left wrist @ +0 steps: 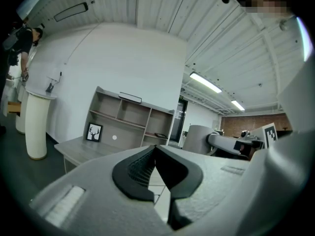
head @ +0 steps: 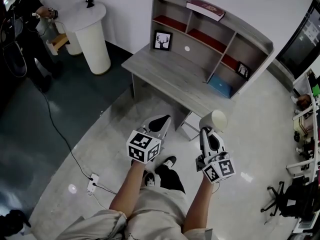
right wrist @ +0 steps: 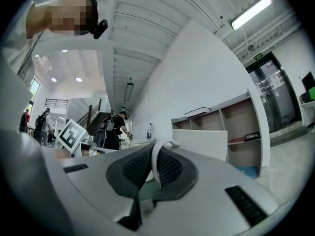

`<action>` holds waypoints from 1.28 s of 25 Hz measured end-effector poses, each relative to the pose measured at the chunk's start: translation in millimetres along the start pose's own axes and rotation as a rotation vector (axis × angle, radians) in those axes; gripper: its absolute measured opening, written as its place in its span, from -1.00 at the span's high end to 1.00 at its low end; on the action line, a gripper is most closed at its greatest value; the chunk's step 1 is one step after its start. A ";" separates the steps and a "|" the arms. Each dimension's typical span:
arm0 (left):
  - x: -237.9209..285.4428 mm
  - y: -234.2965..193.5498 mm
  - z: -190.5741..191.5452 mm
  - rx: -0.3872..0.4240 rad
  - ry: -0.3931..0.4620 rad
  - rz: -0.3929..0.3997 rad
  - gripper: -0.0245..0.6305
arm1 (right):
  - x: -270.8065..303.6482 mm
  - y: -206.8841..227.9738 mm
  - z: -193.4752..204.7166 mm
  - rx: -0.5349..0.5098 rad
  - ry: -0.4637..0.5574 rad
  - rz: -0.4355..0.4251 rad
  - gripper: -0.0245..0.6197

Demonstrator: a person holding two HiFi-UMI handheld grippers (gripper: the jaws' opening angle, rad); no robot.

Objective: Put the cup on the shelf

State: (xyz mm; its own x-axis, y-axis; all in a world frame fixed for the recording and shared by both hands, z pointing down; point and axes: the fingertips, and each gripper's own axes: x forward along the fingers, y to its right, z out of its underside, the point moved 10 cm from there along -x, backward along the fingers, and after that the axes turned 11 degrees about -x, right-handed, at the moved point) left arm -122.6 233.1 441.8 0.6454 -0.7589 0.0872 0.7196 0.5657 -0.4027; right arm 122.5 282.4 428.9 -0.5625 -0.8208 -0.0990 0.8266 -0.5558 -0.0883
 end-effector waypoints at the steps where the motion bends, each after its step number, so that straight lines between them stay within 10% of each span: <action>1: 3.4 -4.2 1.2 -0.003 -0.007 -0.001 0.89 | 4.3 3.7 0.7 0.017 0.013 0.001 0.87; 32: 166.0 -110.2 -106.1 0.114 -0.010 0.018 0.89 | 199.9 119.4 0.9 -0.011 0.059 -0.046 0.87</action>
State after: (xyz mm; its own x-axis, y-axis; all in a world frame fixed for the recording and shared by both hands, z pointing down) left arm -121.9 10.6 404.1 0.6607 -0.7453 0.0898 0.7319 0.6129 -0.2979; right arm 108.7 51.8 399.5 -0.6005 -0.7848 -0.1532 0.7996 -0.5912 -0.1054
